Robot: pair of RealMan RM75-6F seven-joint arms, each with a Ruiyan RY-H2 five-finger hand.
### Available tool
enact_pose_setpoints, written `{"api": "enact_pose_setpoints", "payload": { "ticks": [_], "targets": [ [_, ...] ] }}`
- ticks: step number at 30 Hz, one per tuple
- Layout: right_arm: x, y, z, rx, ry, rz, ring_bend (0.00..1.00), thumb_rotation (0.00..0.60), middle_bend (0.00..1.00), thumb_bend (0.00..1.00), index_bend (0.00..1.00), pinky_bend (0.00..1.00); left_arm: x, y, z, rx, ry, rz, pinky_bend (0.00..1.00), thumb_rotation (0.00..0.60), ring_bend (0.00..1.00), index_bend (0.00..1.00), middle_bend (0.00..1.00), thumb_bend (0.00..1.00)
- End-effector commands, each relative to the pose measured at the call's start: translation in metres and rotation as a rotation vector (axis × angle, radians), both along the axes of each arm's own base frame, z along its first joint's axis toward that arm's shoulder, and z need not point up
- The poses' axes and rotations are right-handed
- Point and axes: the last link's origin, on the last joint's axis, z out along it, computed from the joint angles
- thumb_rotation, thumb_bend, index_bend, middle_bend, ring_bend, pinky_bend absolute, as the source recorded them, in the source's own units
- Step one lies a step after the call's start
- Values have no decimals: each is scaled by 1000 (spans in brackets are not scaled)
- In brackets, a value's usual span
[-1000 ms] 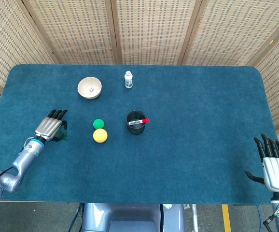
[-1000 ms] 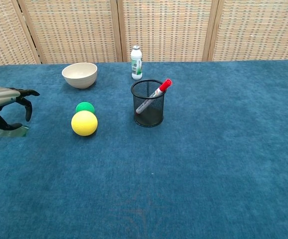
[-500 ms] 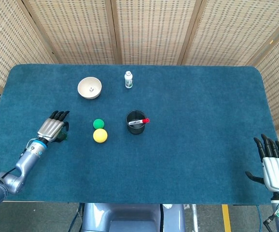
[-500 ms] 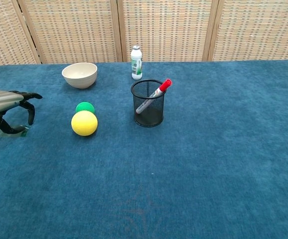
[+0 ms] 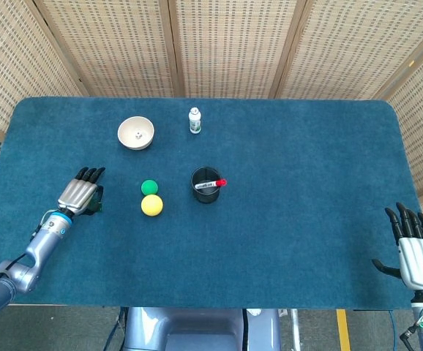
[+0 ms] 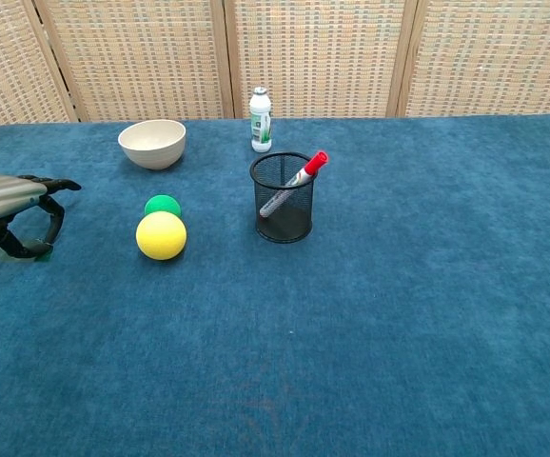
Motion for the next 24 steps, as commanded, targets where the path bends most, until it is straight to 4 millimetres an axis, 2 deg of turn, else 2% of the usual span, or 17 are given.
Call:
{"api": "enact_pose_setpoints", "payload": {
  "ticks": [1, 7, 13, 17, 21, 24],
  "targets": [
    [0, 0, 0, 1, -1, -1, 0, 600, 0, 0, 0, 0, -1, 1, 0, 3, 6, 1, 0, 600, 0, 599, 0, 423],
    [0, 0, 0, 3, 0, -1, 0, 600, 0, 0, 0, 0, -2, 2, 1, 5, 11, 4, 0, 600, 0, 613, 0, 459],
    [0, 0, 0, 3, -2, -1, 0, 600, 0, 0, 0, 0, -1, 2, 3, 5, 2, 1, 0, 600, 0, 631, 0, 544],
    [0, 0, 0, 3, -3, 0, 0, 600, 0, 0, 0, 0, -1, 0, 6, 4, -6, -4, 0, 600, 0, 662, 0, 558],
    [0, 1, 0, 3, -3, 1, 0, 600, 0, 0, 0, 0, -4, -3, 16, 2, -5, -16, 0, 600, 0, 718, 0, 560],
    [0, 1, 0, 5, -3, 2, 0, 600, 0, 0, 0, 0, -11, -8, 33, 16, -20, -17, 0, 600, 0, 724, 0, 560]
  ]
}}
